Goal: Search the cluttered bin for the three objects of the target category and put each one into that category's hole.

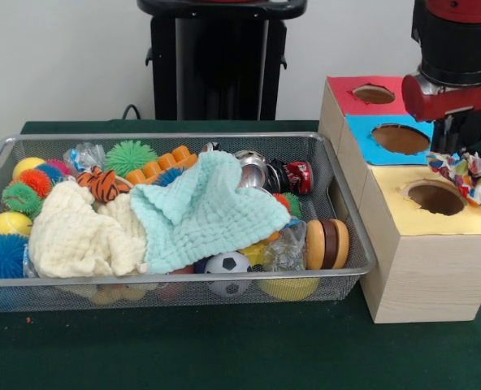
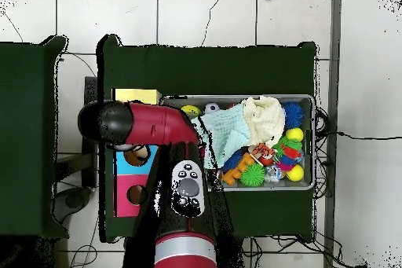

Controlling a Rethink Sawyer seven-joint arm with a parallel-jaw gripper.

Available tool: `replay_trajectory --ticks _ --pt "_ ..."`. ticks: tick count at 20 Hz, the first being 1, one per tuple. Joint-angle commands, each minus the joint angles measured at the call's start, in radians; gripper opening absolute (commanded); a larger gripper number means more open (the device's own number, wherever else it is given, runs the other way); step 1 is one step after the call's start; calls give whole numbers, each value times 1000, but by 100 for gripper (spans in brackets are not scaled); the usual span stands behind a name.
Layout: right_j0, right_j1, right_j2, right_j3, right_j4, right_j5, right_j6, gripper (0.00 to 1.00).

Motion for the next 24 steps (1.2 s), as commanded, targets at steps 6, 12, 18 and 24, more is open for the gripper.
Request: replay_trajectory --ticks 6,12,18,24 --pt "-17 -20 -5 3 -59 407 149 0" --pt "-42 -24 100 87 143 209 209 0" --pt "3 3 126 73 278 81 285 0" --pt "51 17 73 35 264 58 303 0"
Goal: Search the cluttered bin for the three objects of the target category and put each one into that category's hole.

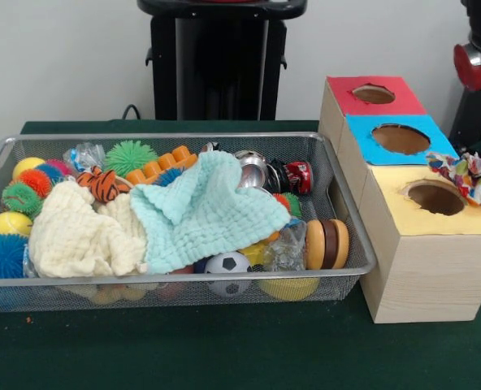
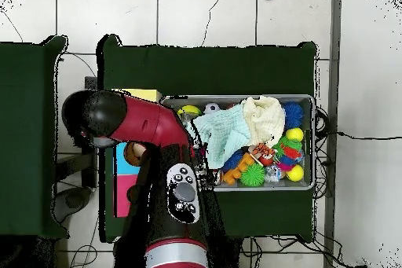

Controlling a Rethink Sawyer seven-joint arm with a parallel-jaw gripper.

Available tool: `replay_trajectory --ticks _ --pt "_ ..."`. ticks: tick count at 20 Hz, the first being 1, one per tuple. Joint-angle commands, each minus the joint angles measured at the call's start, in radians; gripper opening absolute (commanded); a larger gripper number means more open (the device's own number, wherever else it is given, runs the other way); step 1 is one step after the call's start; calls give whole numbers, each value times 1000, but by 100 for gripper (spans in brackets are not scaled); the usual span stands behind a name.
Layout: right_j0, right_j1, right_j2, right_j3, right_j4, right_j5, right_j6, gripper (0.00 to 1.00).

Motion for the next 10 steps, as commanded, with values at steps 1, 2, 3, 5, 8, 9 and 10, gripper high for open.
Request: replay_trajectory --ticks 1,2,3,5,8,9,10 --pt "42 58 16 1 6 -42 299 0" --pt "48 62 -1 -9 -10 -57 294 0" --pt "54 71 -19 -25 -29 -79 286 0" --pt "63 80 -50 -53 -61 -92 268 0" --pt "73 86 -87 -68 -92 -122 233 0" --pt "73 89 -91 -69 -95 -130 226 0" --pt "74 91 -97 -71 -104 -149 215 0"
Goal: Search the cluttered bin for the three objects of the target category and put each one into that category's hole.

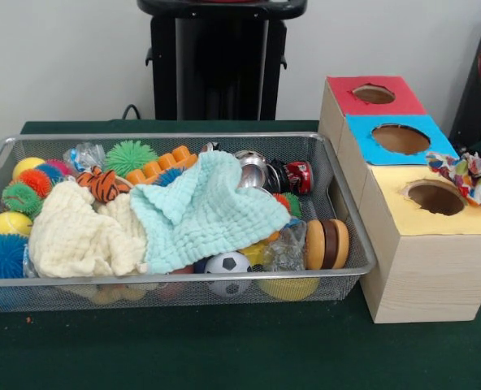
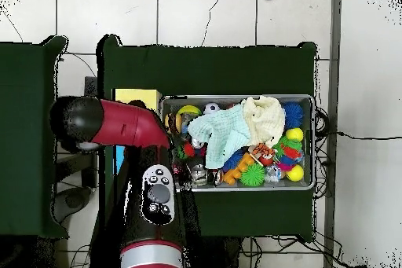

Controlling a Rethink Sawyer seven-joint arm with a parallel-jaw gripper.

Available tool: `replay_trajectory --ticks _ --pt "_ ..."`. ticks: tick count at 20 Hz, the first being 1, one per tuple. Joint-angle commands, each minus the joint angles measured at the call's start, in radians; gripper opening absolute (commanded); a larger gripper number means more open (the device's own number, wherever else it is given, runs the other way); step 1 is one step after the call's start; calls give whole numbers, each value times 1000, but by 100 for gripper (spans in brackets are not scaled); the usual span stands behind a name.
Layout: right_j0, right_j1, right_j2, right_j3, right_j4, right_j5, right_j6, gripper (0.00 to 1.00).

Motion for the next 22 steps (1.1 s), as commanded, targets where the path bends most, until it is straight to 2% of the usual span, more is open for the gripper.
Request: replay_trajectory --ticks 1,9,22 --pt "-5 66 -60 -40 -94 -111 207 0" --pt "-3 70 -90 -75 -170 -137 175 0" --pt "-19 58 -80 -75 -201 -136 168 0"
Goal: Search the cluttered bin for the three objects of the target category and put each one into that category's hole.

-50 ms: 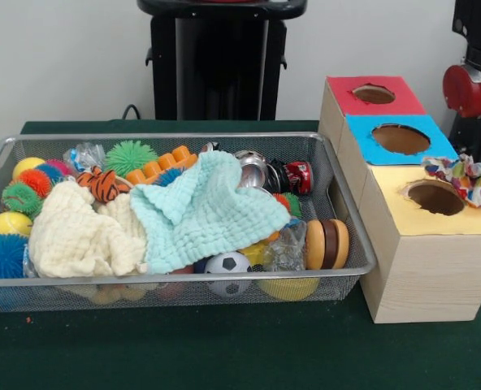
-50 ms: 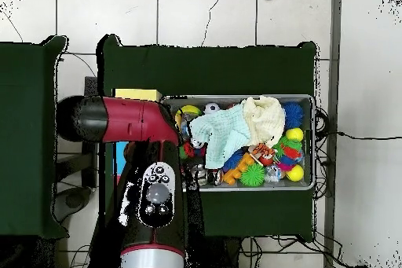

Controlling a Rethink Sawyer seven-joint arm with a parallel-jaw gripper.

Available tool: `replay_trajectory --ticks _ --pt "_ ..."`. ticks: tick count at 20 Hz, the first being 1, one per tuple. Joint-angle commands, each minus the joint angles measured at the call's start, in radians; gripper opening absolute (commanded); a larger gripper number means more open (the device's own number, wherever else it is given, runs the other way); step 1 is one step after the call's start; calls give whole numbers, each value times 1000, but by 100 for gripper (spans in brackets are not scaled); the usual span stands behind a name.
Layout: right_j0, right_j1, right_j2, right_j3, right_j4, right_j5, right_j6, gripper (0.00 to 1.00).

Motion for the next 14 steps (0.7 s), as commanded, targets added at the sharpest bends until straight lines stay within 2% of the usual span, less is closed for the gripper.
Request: replay_trajectory --ticks 1,5,9,14 --pt "-35 26 20 10 -33 -25 165 0" --pt "-38 19 12 -2 -50 -44 155 0" --pt "-38 9 -22 -18 -88 -1 132 0" --pt "-52 -9 -25 -7 -131 28 89 0"
